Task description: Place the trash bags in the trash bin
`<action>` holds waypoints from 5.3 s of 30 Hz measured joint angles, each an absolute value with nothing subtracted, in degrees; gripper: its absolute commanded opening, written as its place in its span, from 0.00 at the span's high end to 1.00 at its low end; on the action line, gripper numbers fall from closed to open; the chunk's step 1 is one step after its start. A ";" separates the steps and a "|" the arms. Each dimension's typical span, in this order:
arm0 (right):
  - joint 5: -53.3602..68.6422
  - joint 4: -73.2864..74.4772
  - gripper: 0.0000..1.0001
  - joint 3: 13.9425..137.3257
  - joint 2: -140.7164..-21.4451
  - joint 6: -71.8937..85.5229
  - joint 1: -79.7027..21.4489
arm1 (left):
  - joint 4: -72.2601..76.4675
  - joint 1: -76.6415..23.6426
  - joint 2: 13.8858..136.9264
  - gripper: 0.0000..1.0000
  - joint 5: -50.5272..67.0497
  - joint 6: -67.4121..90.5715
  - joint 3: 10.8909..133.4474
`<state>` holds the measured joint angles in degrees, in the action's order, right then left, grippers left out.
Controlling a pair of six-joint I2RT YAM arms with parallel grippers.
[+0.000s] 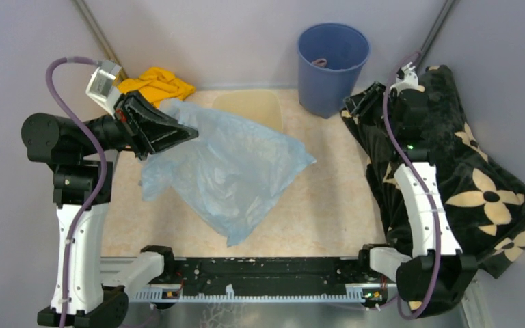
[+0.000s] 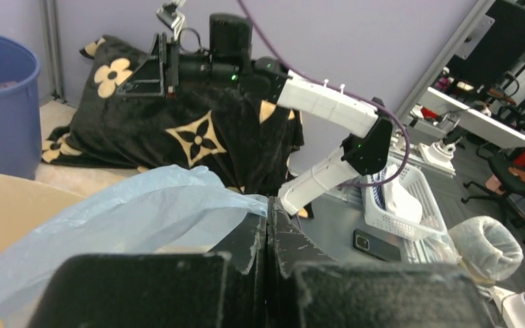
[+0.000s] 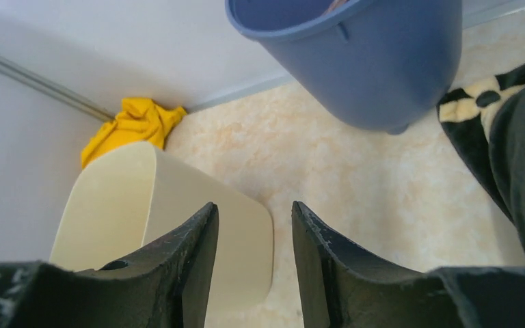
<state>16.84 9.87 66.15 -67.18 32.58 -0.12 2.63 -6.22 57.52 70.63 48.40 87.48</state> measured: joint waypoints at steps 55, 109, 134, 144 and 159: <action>11.94 66.65 0.41 96.99 -62.61 24.38 -30.26 | -31.16 -52.95 90.85 1.00 1.04 18.76 94.35; -33.04 56.77 0.35 82.06 -69.04 34.76 -55.00 | -18.35 -53.06 107.44 1.00 4.56 31.79 104.22; -38.00 49.78 1.00 72.16 -58.74 36.45 -55.35 | -15.51 -52.84 100.05 0.17 6.04 30.00 102.67; -31.57 54.94 1.00 82.39 -57.82 34.46 -55.35 | -15.97 -52.12 93.67 0.01 5.15 25.80 103.13; -30.17 60.95 1.00 99.70 -59.66 29.61 -55.37 | -15.03 -51.99 60.99 0.01 4.51 28.14 80.23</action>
<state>-30.17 60.95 99.70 -59.66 29.61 -55.37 -15.03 -51.99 60.99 4.51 28.14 80.23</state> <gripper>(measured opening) 0.006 0.987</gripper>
